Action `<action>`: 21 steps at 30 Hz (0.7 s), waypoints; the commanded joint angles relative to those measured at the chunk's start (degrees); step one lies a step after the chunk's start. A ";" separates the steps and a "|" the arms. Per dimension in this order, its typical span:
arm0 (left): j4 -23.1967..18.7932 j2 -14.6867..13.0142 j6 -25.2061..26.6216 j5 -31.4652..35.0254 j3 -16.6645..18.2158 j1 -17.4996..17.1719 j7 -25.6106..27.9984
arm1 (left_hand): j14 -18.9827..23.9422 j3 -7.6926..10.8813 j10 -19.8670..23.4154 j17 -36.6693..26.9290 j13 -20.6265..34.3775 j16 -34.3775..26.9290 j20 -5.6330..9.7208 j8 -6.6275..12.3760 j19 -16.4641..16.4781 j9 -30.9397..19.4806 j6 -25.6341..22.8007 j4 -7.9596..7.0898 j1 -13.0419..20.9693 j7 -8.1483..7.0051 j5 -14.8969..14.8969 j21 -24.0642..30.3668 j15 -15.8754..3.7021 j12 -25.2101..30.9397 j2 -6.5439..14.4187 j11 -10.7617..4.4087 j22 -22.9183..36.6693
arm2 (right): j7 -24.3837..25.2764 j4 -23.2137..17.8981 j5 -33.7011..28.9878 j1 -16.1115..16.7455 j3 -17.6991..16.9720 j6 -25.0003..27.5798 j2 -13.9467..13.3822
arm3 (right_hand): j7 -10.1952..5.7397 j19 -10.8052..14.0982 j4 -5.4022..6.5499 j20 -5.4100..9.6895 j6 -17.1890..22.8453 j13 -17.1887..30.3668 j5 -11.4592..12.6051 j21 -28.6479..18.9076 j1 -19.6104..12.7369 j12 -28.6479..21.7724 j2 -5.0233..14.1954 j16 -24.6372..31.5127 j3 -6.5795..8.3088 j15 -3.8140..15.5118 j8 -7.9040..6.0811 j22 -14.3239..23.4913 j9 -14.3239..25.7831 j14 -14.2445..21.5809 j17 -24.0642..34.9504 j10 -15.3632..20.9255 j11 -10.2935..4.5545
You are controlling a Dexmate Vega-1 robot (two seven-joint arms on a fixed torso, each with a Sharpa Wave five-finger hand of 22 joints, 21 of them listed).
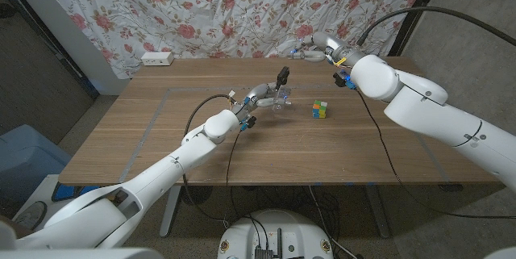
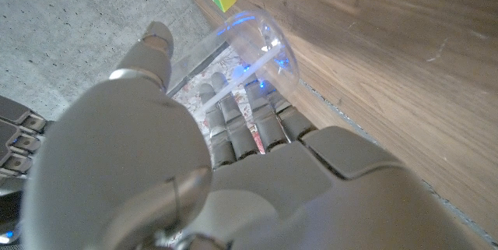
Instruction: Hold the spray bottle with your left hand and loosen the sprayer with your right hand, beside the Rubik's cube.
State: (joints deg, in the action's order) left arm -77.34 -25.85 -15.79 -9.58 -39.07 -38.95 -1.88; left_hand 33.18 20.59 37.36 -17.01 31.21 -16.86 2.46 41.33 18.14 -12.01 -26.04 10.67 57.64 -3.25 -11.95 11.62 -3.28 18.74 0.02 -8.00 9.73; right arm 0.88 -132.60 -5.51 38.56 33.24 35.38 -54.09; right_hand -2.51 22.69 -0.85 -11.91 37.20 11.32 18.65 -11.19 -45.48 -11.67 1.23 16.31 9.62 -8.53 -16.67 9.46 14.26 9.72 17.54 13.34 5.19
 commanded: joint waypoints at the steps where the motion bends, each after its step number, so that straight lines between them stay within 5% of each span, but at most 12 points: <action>1: 0.01 -0.20 -0.12 -0.32 0.15 0.03 -0.45 | 0.49 1.31 1.55 -0.11 0.25 0.23 1.28 0.33 0.60 -0.10 -1.16 -1.36 -6.05 0.72 0.09 -0.17 -6.34 -0.22 6.20 -1.04 0.32 | -3.18 -0.84 -1.74 -0.13 0.42 2.77 0.31 | 3.01 -3.13 1.05 -0.58 -1.60 0.31 -0.25 1.08 4.46 0.23 -0.39 -0.74 -1.31 -2.16 0.98 0.27 0.38 -0.93 -0.06 -0.66 1.58; 7: -0.19 -0.34 -0.04 -0.46 0.24 -0.06 -0.53 | 0.55 1.42 1.47 -0.05 0.28 0.35 1.24 0.31 0.58 -0.09 -1.13 -1.45 -6.34 0.89 0.08 -0.19 -6.27 -0.29 6.32 -0.77 0.32 | -5.49 -1.40 -1.89 -1.50 1.59 5.37 0.46 | 5.56 -5.32 1.37 -0.61 -3.93 0.36 -0.62 1.19 7.13 0.54 -0.86 -1.40 -2.13 -3.84 1.97 0.29 0.85 -1.64 -0.25 -2.31 3.24; 21: -0.85 -0.71 0.52 -0.40 0.24 -0.29 -0.57 | 0.56 1.57 1.60 -0.06 0.35 0.47 1.24 0.28 0.56 -0.07 -1.17 -1.32 -6.62 0.91 0.08 -0.20 -6.20 -0.35 6.40 -0.93 0.32 | -9.29 -3.16 -2.68 -5.68 6.11 12.18 1.29 | 9.70 -10.18 1.78 -0.62 -8.21 0.44 -2.31 1.16 12.00 0.54 -1.46 -2.57 -3.47 -4.06 3.71 0.36 1.61 -3.25 -0.61 -5.14 6.68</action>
State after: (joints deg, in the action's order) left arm -77.70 -26.32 -15.82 -9.95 -38.88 -38.94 -2.46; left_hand 33.38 20.59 37.36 -17.02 31.49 -16.52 2.46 41.25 18.14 -12.01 -26.02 10.66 57.63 -3.23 -11.96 11.62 -3.07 18.52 0.01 -8.00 9.73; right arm -5.47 -134.53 -7.12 35.93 35.88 42.52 -53.27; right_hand 6.58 13.03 0.95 -12.68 28.91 11.60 16.66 -9.93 -34.38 -11.01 -0.29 13.73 6.56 -12.18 -13.06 9.45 15.59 6.85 16.76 8.10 11.08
